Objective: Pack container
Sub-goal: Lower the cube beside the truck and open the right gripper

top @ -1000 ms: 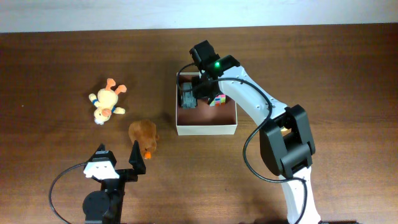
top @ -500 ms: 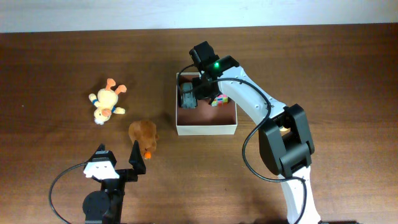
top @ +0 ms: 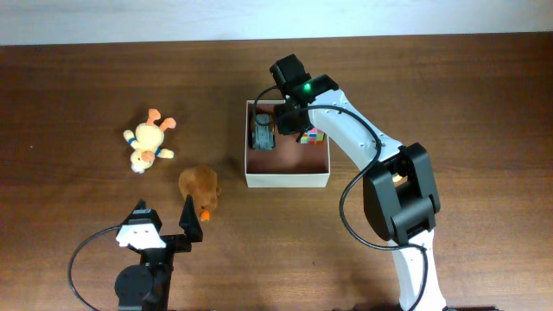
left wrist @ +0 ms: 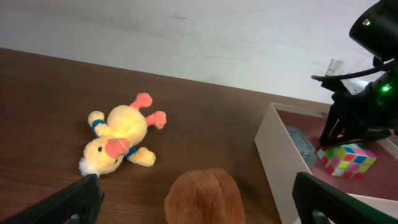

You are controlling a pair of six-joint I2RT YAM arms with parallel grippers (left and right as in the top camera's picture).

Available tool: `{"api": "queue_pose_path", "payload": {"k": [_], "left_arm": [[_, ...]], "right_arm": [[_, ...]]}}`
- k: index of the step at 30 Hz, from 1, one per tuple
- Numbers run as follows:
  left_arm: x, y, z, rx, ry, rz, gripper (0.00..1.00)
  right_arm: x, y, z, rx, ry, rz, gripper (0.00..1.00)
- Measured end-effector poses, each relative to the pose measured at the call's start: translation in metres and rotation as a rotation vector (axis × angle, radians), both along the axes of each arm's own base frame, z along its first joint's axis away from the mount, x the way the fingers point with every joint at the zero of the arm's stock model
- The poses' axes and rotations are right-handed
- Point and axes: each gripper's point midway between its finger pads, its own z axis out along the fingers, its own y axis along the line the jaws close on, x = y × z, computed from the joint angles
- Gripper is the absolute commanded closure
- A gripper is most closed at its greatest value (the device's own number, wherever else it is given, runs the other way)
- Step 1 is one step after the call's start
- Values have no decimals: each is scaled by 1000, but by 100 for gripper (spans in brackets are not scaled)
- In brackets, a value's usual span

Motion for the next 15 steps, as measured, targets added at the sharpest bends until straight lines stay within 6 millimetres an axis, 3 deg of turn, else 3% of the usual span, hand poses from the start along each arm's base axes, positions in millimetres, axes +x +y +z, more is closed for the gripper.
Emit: {"api": "queue_pose_path", "payload": {"k": [10, 15], "left_arm": [[0, 0, 0, 0, 0, 0, 1], [0, 0, 0, 0, 0, 0, 1]], "right_arm": [[1, 2, 1, 3, -6, 19, 85], [-11, 7, 3, 11, 46, 56, 78]]}}
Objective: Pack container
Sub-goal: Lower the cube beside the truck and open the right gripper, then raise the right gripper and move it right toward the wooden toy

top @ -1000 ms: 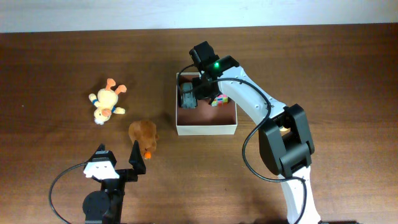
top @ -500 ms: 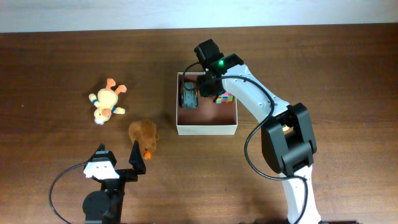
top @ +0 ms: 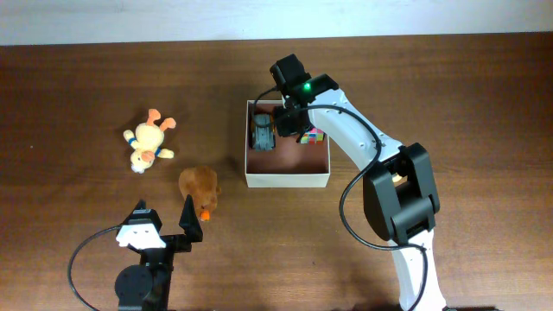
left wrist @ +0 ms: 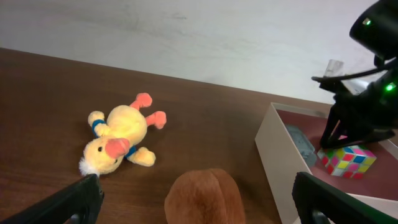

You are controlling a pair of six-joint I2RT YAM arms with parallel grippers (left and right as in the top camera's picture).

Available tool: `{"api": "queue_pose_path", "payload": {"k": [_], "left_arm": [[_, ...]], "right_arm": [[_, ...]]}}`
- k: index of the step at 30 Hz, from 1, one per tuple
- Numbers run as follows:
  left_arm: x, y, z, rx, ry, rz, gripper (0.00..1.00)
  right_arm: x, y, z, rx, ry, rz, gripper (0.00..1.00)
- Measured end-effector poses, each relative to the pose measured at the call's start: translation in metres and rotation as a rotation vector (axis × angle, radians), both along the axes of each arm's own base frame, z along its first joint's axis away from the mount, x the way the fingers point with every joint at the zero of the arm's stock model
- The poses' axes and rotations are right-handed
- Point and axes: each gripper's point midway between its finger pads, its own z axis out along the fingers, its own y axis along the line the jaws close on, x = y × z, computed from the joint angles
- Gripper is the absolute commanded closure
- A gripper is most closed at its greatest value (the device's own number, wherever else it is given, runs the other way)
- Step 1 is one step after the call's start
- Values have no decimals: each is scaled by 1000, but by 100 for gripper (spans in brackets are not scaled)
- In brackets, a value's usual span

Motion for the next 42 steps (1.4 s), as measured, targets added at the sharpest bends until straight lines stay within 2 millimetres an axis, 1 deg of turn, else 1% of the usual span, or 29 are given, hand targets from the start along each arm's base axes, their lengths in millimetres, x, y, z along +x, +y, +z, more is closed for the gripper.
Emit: {"api": "queue_pose_path", "payload": {"k": [2, 5, 6, 8, 9, 10, 12, 15, 18, 19, 21, 22, 23, 25, 27, 28, 31, 37, 39, 42], "left_arm": [[0, 0, 0, 0, 0, 0, 1], [0, 0, 0, 0, 0, 0, 1], [0, 0, 0, 0, 0, 0, 1], [0, 0, 0, 0, 0, 0, 1], [0, 0, 0, 0, 0, 0, 1], [0, 0, 0, 0, 0, 0, 1], [0, 0, 0, 0, 0, 0, 1], [0, 0, 0, 0, 0, 0, 1], [0, 0, 0, 0, 0, 0, 1], [0, 0, 0, 0, 0, 0, 1], [0, 0, 0, 0, 0, 0, 1], [0, 0, 0, 0, 0, 0, 1], [0, 0, 0, 0, 0, 0, 1], [0, 0, 0, 0, 0, 0, 1], [0, 0, 0, 0, 0, 0, 1], [0, 0, 0, 0, 0, 0, 1], [0, 0, 0, 0, 0, 0, 1], [0, 0, 0, 0, 0, 0, 1], [0, 0, 0, 0, 0, 0, 1], [0, 0, 0, 0, 0, 0, 1]], "right_arm": [[-1, 5, 11, 4, 6, 12, 75], [-2, 14, 41, 13, -4, 44, 71], [-3, 17, 56, 19, -10, 53, 67], [-5, 19, 74, 22, -20, 63, 48], [-4, 20, 88, 30, -36, 63, 43], [-7, 18, 98, 27, -35, 67, 39], [-11, 12, 111, 10, -32, 63, 34], [-19, -6, 121, -33, -8, 45, 30], [-25, -31, 126, -82, 30, 10, 28], [-27, -43, 127, -103, 46, -8, 28], [-29, -60, 127, -133, 70, -34, 28], [-30, -73, 128, -154, 86, -55, 27], [-31, -77, 128, -160, 91, -62, 27], [-33, -95, 131, -182, 107, -93, 27], [-35, -112, 138, -196, 110, -122, 26], [-35, -119, 145, -197, 98, -136, 24], [-36, -138, 168, -181, 49, -174, 23], [-49, -173, 224, -145, -78, -237, 21], [-57, -184, 240, -135, -112, -258, 21], [-76, -205, 252, -136, -118, -300, 20]]}}
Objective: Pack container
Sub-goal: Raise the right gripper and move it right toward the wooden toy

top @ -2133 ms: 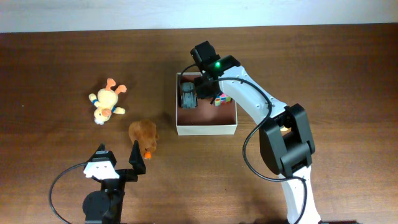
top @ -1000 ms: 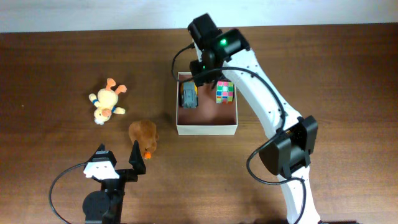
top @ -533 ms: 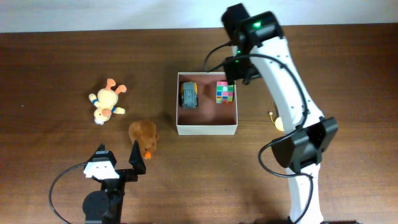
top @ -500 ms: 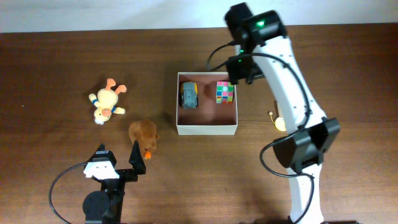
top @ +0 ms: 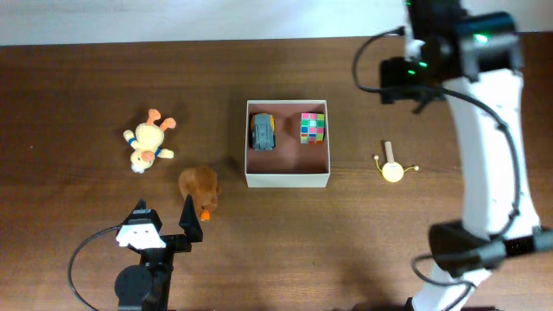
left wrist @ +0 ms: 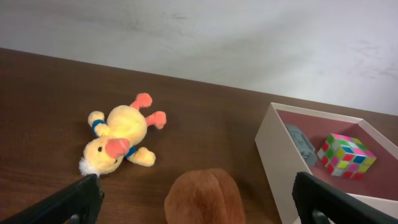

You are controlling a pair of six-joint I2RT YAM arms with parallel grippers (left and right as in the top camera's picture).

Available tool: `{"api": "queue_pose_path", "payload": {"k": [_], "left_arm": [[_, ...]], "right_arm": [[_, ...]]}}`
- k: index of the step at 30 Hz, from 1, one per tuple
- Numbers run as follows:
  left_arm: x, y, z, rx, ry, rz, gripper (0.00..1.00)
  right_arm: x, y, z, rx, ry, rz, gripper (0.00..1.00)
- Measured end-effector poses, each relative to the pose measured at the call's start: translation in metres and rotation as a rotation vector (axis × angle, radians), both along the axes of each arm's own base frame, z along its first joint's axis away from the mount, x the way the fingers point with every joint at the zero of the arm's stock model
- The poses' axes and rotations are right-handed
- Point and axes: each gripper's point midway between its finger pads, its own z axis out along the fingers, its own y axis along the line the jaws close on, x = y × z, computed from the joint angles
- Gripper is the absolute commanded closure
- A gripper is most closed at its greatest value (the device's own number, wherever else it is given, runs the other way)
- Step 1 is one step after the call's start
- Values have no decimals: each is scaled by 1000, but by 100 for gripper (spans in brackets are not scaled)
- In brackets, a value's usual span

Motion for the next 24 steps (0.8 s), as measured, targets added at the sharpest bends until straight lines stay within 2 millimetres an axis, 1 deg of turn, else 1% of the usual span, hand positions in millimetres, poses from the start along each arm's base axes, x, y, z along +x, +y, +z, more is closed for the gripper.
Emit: {"api": "queue_pose_path", "payload": {"k": [2, 3, 5, 7, 10, 11, 14, 17, 20, 24], "left_arm": [[0, 0, 0, 0, 0, 0, 1], [0, 0, 0, 0, 0, 0, 1], [0, 0, 0, 0, 0, 0, 1], [0, 0, 0, 0, 0, 0, 1], [0, 0, 0, 0, 0, 0, 1], [0, 0, 0, 0, 0, 0, 1], [0, 0, 0, 0, 0, 0, 1], [0, 0, 0, 0, 0, 0, 1], [0, 0, 0, 0, 0, 0, 1], [0, 0, 0, 0, 0, 0, 1]], "right_arm": [[-15, -16, -3, -4, 28, -37, 20], [-21, -25, -8, -6, 49, -58, 19], [-31, -41, -23, -11, 107, -101, 18], [-33, -54, -45, -13, 158, -138, 16], [-29, -65, -79, -14, 208, -165, 14], [-28, -66, -92, -14, 224, -169, 11], [-26, -67, -130, -14, 258, -167, 9], [-23, -67, -162, -9, 263, -161, 6], [-18, -62, -189, 17, 251, -145, 4], [-8, -53, -217, 62, 204, -105, 4]]}}
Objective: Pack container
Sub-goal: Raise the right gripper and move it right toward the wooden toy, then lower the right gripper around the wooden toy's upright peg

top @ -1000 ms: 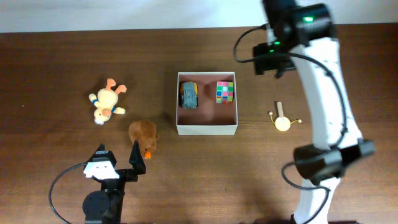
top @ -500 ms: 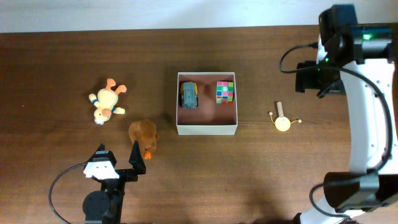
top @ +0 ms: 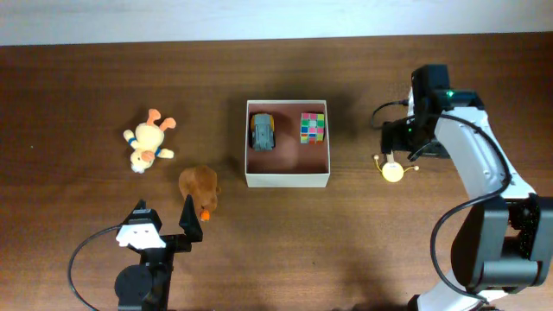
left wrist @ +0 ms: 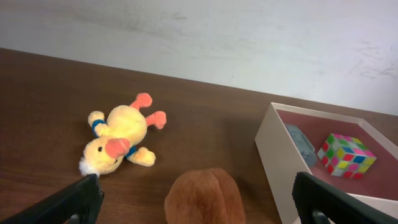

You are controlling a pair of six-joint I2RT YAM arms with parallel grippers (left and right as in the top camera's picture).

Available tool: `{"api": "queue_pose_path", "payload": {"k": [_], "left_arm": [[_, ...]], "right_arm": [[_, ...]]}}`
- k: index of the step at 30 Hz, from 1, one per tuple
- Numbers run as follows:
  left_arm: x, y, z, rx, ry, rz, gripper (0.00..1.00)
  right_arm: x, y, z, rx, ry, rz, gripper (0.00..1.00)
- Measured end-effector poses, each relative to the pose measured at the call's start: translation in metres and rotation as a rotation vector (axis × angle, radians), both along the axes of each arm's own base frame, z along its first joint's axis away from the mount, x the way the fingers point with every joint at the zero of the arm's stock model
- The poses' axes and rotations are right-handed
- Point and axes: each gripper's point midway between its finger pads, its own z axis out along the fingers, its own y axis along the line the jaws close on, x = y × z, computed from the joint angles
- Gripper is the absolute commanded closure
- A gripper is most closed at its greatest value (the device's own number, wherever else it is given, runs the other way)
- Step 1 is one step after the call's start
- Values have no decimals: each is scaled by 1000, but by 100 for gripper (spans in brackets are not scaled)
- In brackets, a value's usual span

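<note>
The white box with a red floor holds a grey toy car and a colourful cube; both also show in the left wrist view, the car beside the cube. A yellow duck plush and a brown plush lie on the table left of the box. A small yellow round toy with a stick lies right of the box. My right gripper hangs just above that toy; its jaws are not readable. My left gripper rests open near the front edge, the brown plush between its fingers' line of sight.
The dark wooden table runs to a pale wall at the back. The duck lies far left of the box wall. The right arm's cable loops above the table right of the box.
My right arm has come down from the back right of the table to hang just over the yellow round toy. The left arm, the box and the plush toys have not moved.
My right gripper was inside the box, between the car and the cube, at the first two moments. Then it was out of the box, high at the back right, with cube and car left inside. Now it hangs over the yellow toy.
</note>
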Motion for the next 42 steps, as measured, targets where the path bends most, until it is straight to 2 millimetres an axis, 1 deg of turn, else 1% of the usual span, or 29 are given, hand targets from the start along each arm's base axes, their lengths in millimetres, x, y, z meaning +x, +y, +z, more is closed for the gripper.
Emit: {"api": "queue_pose_path", "payload": {"k": [1, 7, 13, 18, 22, 23, 30, 35, 39, 42], "left_arm": [[0, 0, 0, 0, 0, 0, 1], [0, 0, 0, 0, 0, 0, 1], [0, 0, 0, 0, 0, 0, 1], [0, 0, 0, 0, 0, 0, 1], [0, 0, 0, 0, 0, 0, 1], [0, 0, 0, 0, 0, 0, 1], [0, 0, 0, 0, 0, 0, 1], [0, 0, 0, 0, 0, 0, 1], [0, 0, 0, 0, 0, 0, 1], [0, 0, 0, 0, 0, 0, 1]], "right_arm": [[2, 2, -5, 7, -11, 10, 4], [16, 4, -21, 17, -77, 33, 2], [33, 3, -20, -1, -141, 75, 2], [34, 3, -22, -12, -135, 115, 4], [32, 3, -32, -12, -108, 129, 12], [32, 3, -37, -11, -96, 131, 17], [24, 4, -74, 2, 3, 140, 25], [22, 6, -85, 18, 25, 143, 33], [21, 8, -88, 29, 33, 144, 48], [21, 8, -88, 29, 34, 147, 57]]}}
